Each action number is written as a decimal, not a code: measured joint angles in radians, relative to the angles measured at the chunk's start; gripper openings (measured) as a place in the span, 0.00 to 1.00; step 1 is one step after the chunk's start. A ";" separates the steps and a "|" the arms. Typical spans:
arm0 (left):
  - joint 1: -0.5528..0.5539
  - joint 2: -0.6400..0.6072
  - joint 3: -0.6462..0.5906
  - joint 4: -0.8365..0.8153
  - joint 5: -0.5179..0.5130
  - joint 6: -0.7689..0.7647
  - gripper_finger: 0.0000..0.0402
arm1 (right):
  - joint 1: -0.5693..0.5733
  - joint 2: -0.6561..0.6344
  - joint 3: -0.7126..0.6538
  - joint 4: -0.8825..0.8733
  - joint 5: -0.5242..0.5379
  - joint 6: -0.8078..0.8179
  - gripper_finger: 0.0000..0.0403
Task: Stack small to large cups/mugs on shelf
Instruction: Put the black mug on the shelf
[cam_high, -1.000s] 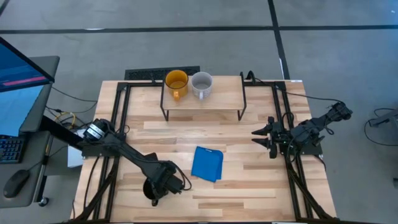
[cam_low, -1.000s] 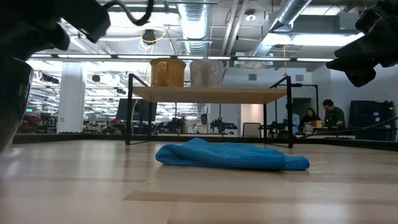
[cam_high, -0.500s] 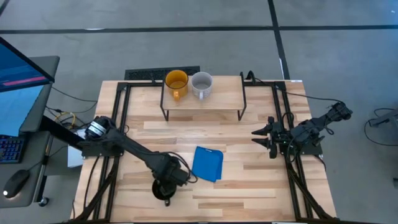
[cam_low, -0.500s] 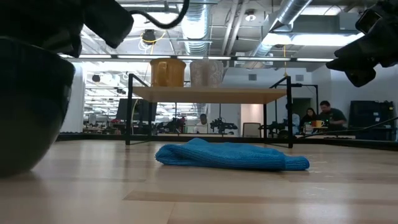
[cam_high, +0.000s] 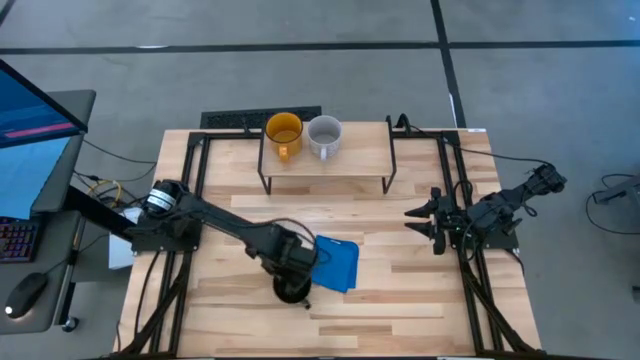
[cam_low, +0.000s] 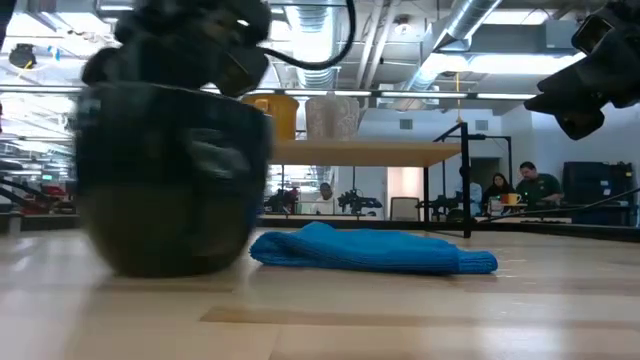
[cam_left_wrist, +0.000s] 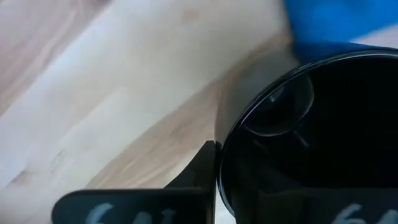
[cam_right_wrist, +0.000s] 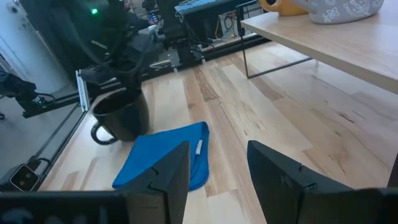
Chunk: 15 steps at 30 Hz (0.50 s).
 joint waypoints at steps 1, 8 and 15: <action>0.015 0.000 0.000 0.009 -0.005 -0.003 0.01 | 0.000 0.000 0.000 0.000 0.000 0.000 0.45; 0.125 0.000 0.000 0.045 -0.033 -0.073 0.01 | 0.000 0.000 0.000 0.000 0.000 0.049 0.45; 0.212 0.004 -0.003 0.176 -0.091 -0.110 0.01 | 0.000 0.000 0.000 0.001 -0.003 0.079 0.45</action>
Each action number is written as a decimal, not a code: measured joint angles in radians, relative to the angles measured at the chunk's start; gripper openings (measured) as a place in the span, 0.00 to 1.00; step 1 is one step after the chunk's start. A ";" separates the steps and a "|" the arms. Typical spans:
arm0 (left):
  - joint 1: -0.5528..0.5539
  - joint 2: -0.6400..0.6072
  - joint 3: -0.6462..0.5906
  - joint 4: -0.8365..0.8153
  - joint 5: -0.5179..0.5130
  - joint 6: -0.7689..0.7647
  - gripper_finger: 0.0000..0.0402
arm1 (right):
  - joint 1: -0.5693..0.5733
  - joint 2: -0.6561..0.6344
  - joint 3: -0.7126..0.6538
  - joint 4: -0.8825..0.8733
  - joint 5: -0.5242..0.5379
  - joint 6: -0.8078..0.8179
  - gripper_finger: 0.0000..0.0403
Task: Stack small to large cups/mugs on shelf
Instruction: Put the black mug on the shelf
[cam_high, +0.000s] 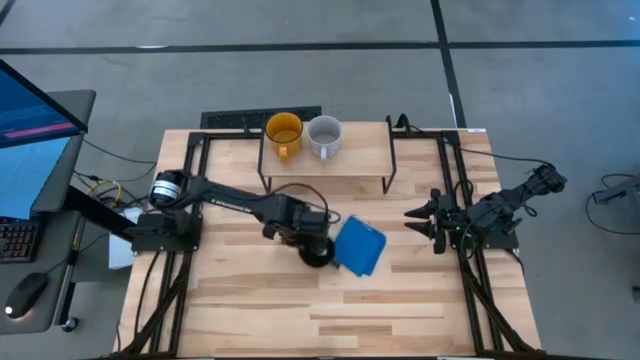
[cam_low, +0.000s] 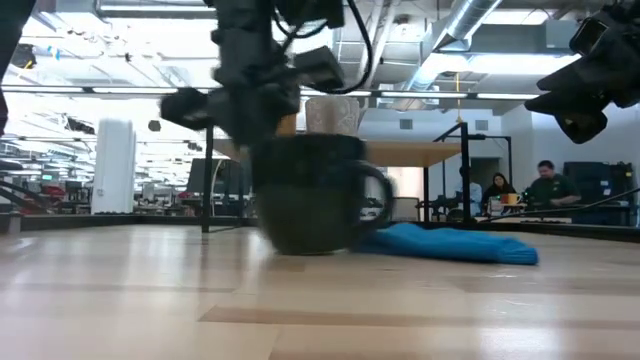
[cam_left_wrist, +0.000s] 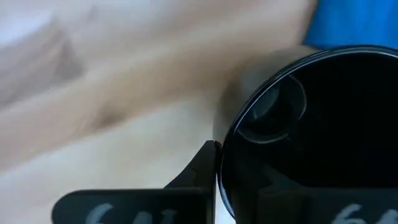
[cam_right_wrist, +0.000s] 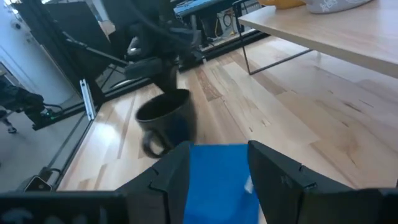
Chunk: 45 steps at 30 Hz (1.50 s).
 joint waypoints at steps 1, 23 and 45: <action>0.010 0.001 0.000 0.031 -0.026 -0.005 0.01 | 0.000 0.000 0.000 0.000 0.000 0.000 0.45; 0.040 0.004 -0.002 0.094 -0.059 -0.075 0.01 | 0.001 0.000 0.000 0.031 -0.027 0.088 0.47; 0.039 -0.002 0.002 0.159 -0.088 -0.071 0.17 | 0.001 0.000 0.000 0.056 -0.029 0.087 0.65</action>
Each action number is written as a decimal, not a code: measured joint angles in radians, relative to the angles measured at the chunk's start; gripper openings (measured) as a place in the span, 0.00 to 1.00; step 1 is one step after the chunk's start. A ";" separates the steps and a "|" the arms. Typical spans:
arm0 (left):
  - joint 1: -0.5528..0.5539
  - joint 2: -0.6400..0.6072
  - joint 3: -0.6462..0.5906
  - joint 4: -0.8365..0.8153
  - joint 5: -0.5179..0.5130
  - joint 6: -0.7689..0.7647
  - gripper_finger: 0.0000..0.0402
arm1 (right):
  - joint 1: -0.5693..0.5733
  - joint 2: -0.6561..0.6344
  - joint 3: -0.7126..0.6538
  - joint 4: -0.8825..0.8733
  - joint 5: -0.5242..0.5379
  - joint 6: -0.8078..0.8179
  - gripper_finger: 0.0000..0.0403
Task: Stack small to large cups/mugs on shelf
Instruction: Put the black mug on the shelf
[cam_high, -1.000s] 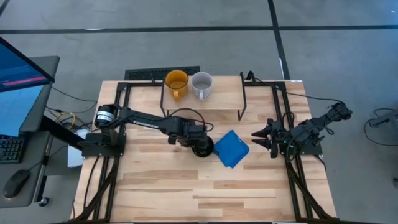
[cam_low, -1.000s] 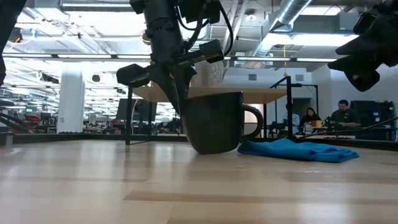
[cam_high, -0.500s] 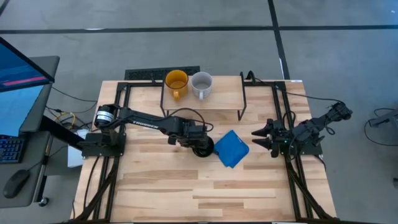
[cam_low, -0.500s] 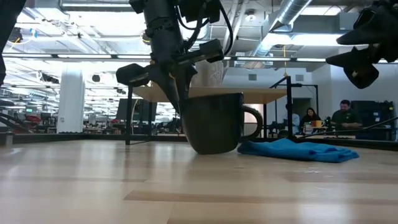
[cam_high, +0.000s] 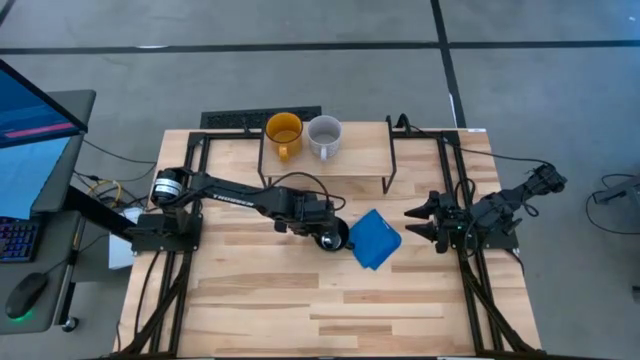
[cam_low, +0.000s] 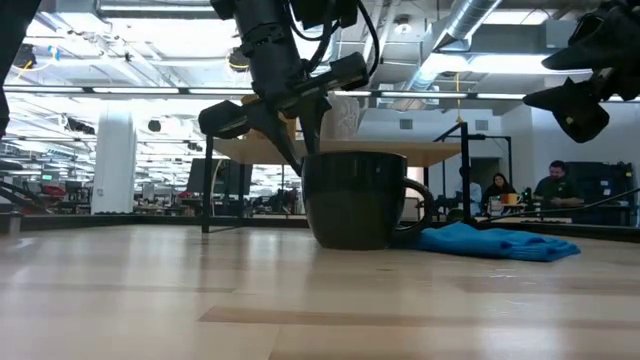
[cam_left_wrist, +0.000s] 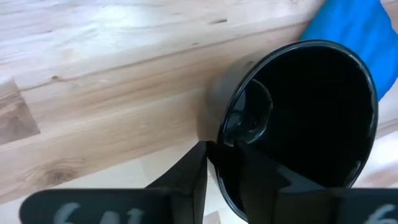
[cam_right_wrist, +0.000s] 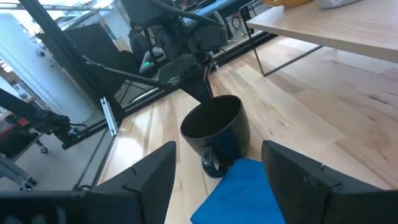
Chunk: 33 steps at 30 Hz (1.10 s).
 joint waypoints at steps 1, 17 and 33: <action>0.000 0.000 0.000 0.002 -0.004 0.000 0.18 | 0.000 0.000 0.000 0.000 0.000 0.000 0.65; -0.061 0.000 0.033 -0.006 -0.135 0.066 0.24 | 0.000 0.000 0.000 0.003 -0.074 0.062 0.65; -0.227 -0.016 0.180 -0.422 -0.466 -0.101 0.24 | 0.000 0.000 0.000 0.000 -0.076 0.102 0.65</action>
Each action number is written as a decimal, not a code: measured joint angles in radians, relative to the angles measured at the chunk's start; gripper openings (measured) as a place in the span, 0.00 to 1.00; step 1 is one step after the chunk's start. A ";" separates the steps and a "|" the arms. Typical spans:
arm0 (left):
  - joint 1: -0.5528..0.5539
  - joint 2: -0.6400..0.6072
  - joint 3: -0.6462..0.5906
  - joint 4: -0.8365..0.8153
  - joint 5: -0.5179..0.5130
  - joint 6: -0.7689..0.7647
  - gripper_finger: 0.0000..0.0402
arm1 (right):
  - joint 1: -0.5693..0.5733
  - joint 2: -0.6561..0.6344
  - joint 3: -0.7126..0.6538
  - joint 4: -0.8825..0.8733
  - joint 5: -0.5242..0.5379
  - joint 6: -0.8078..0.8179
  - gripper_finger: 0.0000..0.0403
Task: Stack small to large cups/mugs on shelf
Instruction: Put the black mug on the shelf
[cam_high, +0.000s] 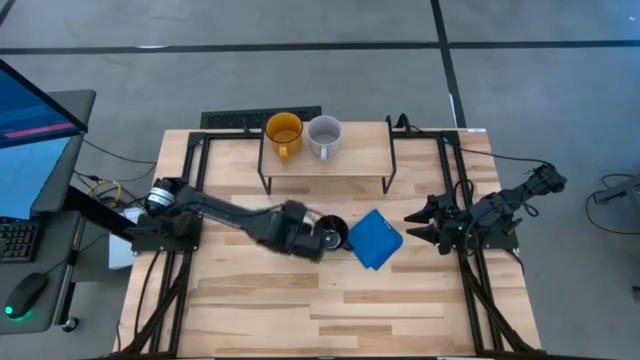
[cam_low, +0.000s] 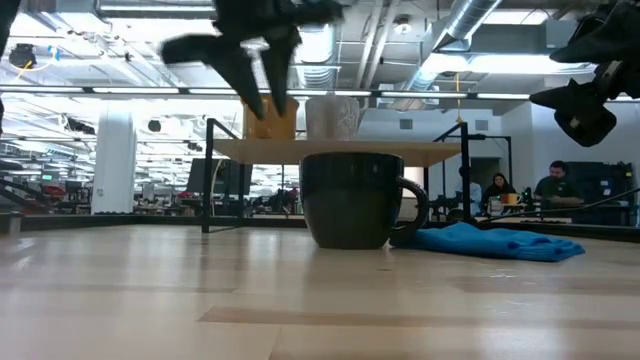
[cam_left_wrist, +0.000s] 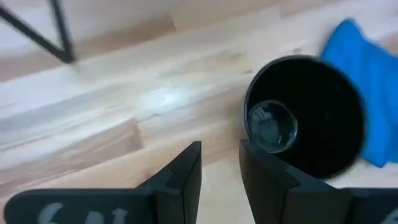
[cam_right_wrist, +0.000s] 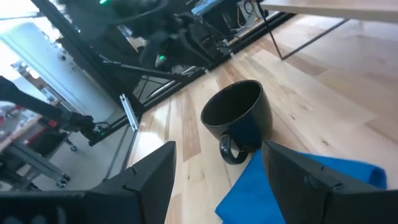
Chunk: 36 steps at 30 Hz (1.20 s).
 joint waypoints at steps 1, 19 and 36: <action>-0.027 -0.013 0.001 -0.026 -0.045 -0.034 0.24 | 0.000 0.000 0.000 0.000 0.000 0.016 0.65; -0.455 -0.126 -0.049 -0.054 -0.506 0.082 0.24 | -0.015 0.075 0.000 0.033 0.006 -0.074 0.65; -0.508 -0.326 -0.395 0.333 -0.483 0.436 0.08 | -0.086 0.304 0.000 0.490 0.111 -0.224 0.65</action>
